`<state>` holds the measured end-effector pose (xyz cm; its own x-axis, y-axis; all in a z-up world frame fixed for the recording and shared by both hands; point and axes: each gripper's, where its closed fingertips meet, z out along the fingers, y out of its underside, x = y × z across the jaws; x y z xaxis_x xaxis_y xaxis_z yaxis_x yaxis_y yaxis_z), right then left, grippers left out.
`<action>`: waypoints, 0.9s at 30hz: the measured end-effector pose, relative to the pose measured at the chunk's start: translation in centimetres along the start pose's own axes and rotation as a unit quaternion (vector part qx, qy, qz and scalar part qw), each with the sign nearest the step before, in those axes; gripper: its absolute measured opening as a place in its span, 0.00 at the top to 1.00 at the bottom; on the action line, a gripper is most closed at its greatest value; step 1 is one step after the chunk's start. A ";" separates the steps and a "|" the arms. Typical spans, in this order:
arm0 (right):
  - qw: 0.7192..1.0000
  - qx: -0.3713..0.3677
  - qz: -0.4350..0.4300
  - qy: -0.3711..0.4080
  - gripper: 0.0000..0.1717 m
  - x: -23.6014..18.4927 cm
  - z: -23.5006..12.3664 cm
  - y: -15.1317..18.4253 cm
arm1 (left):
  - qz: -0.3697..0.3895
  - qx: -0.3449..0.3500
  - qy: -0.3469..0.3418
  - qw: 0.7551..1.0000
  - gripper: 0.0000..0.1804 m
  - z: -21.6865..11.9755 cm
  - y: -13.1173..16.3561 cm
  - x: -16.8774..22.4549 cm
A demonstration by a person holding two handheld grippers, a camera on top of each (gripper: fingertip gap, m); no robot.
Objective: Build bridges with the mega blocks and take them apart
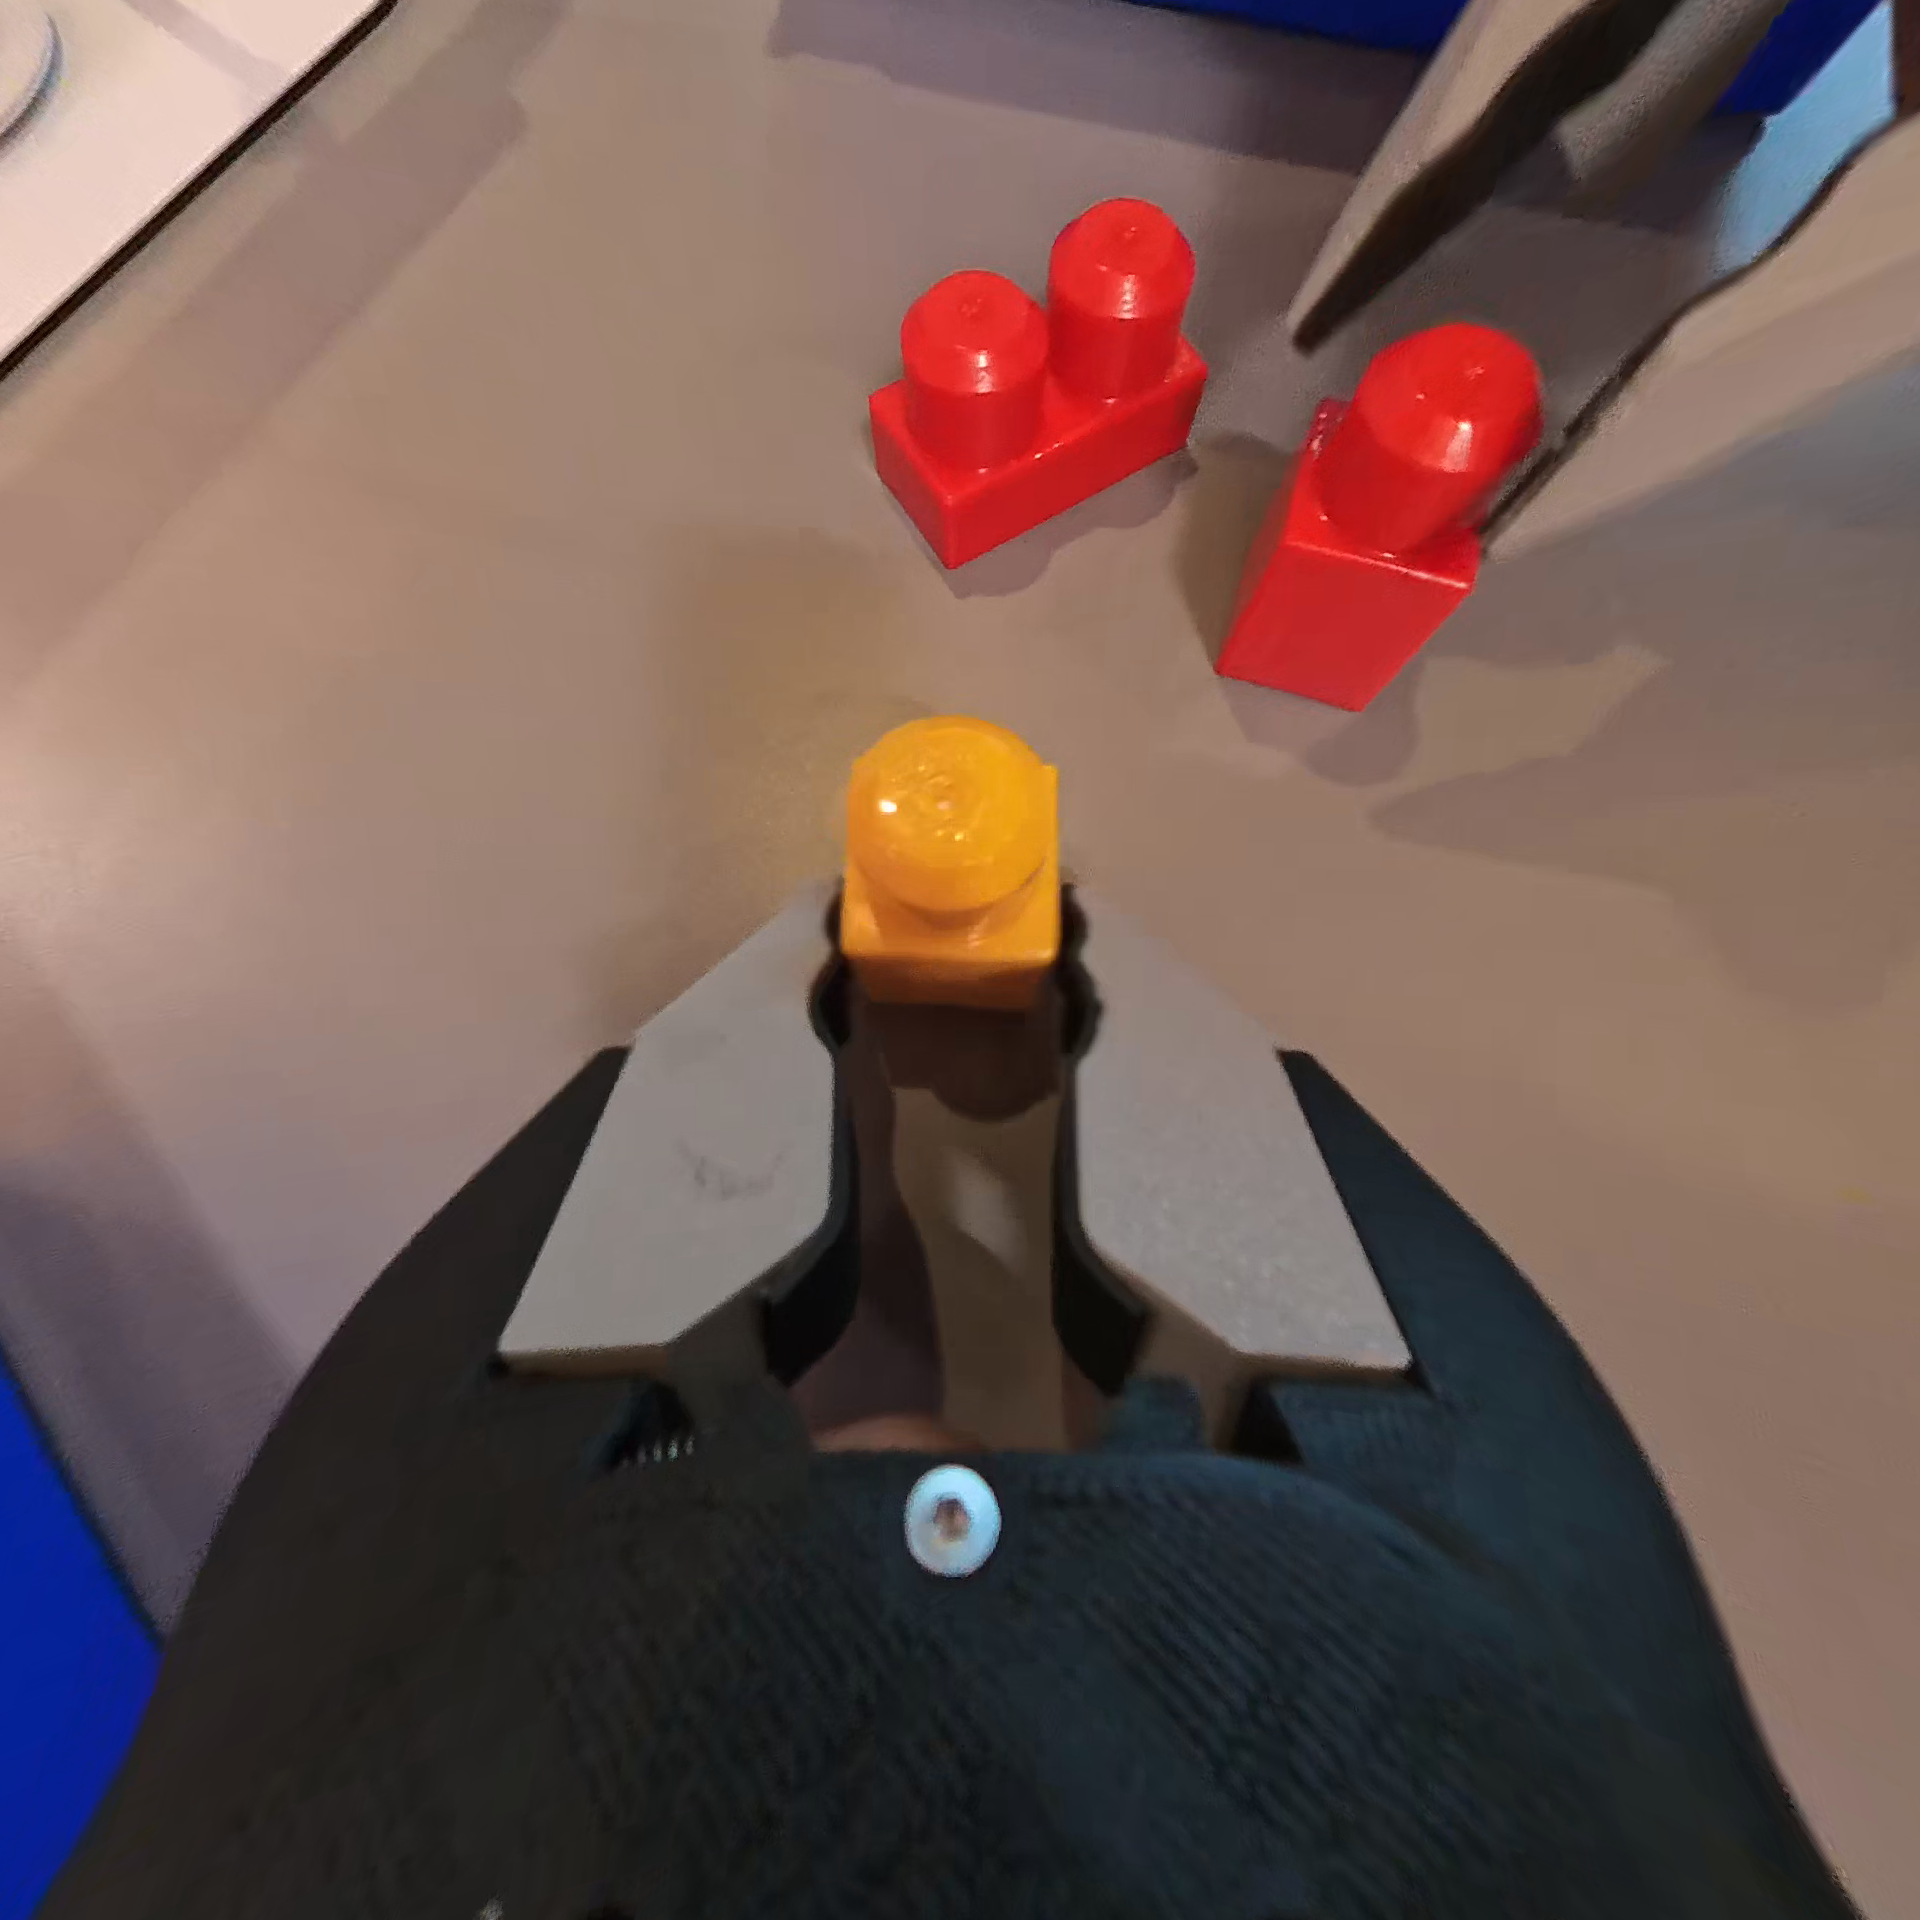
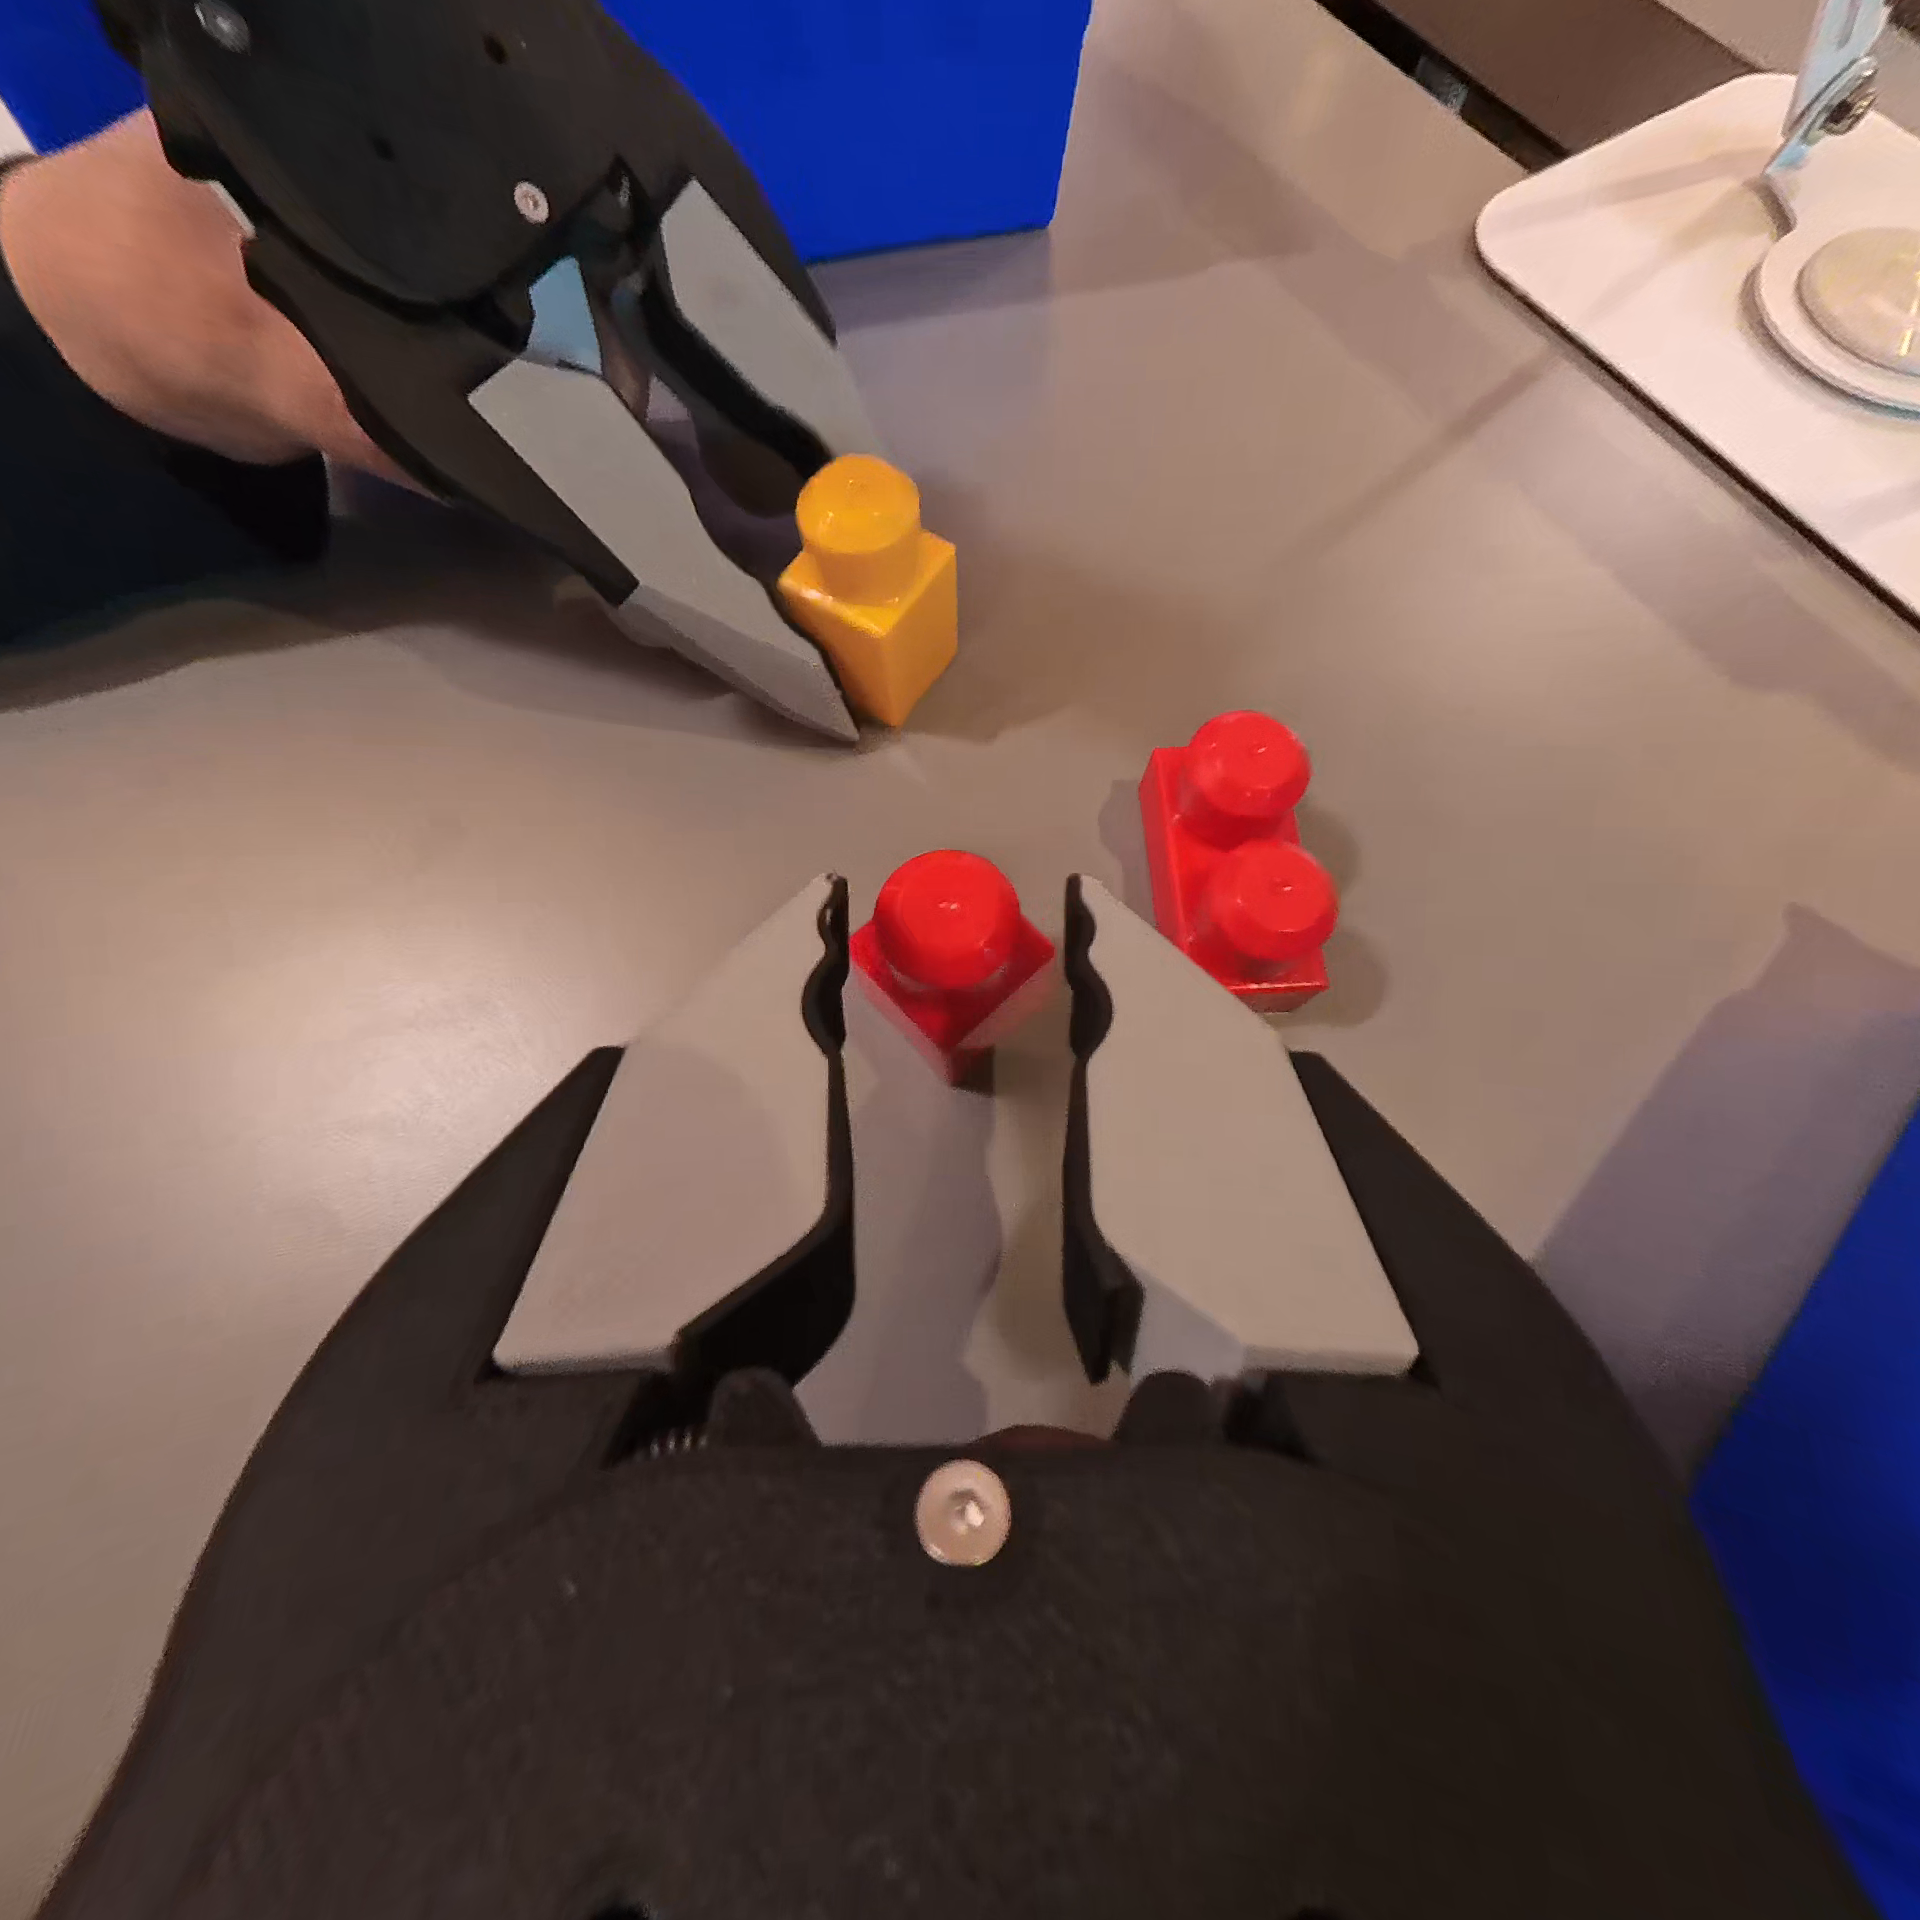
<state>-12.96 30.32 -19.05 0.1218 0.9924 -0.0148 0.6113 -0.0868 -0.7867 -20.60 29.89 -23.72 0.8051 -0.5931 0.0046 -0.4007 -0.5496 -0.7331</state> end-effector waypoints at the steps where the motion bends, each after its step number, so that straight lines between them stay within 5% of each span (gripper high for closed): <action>1: 1.000 0.013 0.006 0.001 0.76 0.4 -0.3 -0.4 | 0.005 -0.001 0.005 1.000 0.81 -0.1 0.1 0.1; 5: 0.996 0.062 0.060 0.013 0.74 3.1 -1.3 -2.0 | 0.015 0.001 0.027 1.000 0.81 -0.5 0.4 0.3; 13: 0.991 -0.095 0.046 0.088 0.76 7.2 2.8 1.0 | 0.017 0.009 0.057 0.998 0.81 -1.2 0.2 1.0; 20: 0.990 -0.123 0.064 0.018 0.75 6.4 5.2 1.5 | 0.005 0.014 0.099 0.995 0.81 -1.4 0.1 2.0; 27: 0.995 -0.091 0.026 0.035 0.82 6.9 5.4 1.1 | -0.006 0.003 0.105 0.994 0.81 -1.2 0.5 1.9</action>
<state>-15.73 37.59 -23.35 0.2080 0.9781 -0.0051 0.7332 -0.1594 -0.6610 -19.78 27.76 -23.27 0.7003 -0.6966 0.1561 -0.3881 -0.5550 -0.7358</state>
